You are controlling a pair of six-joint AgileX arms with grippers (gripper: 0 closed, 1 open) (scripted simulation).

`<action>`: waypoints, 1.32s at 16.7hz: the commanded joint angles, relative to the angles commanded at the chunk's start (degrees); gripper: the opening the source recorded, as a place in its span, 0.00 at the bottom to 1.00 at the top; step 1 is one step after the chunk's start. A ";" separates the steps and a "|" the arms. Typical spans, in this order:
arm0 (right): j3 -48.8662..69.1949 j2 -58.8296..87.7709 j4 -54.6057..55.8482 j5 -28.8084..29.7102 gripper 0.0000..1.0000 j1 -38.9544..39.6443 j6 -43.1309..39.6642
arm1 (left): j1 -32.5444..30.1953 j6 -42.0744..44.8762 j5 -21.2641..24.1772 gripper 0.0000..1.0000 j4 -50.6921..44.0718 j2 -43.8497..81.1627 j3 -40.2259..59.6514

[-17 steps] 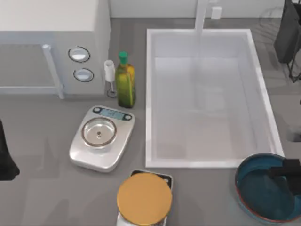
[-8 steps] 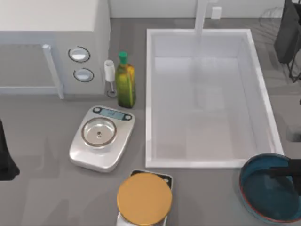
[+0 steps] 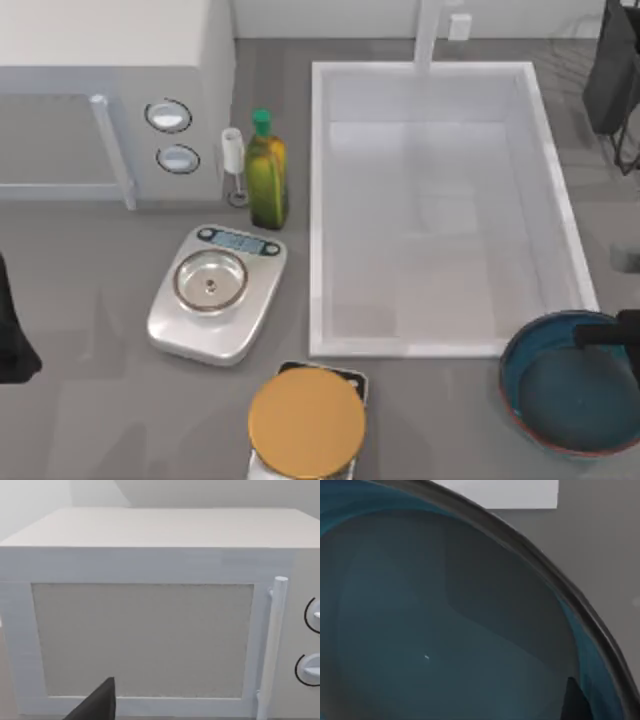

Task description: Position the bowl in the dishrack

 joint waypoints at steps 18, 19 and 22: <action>34.52 -6.22 -41.02 -0.08 0.00 -0.45 -0.79 | 0.00 0.00 0.00 1.00 0.00 0.00 0.00; 34.43 -6.44 -40.42 -0.40 0.00 -0.82 -0.93 | 0.00 0.00 0.00 1.00 0.00 0.00 0.00; 33.55 -8.19 -35.40 -3.04 0.00 -4.03 -1.93 | 0.00 0.00 0.00 1.00 0.00 0.00 0.00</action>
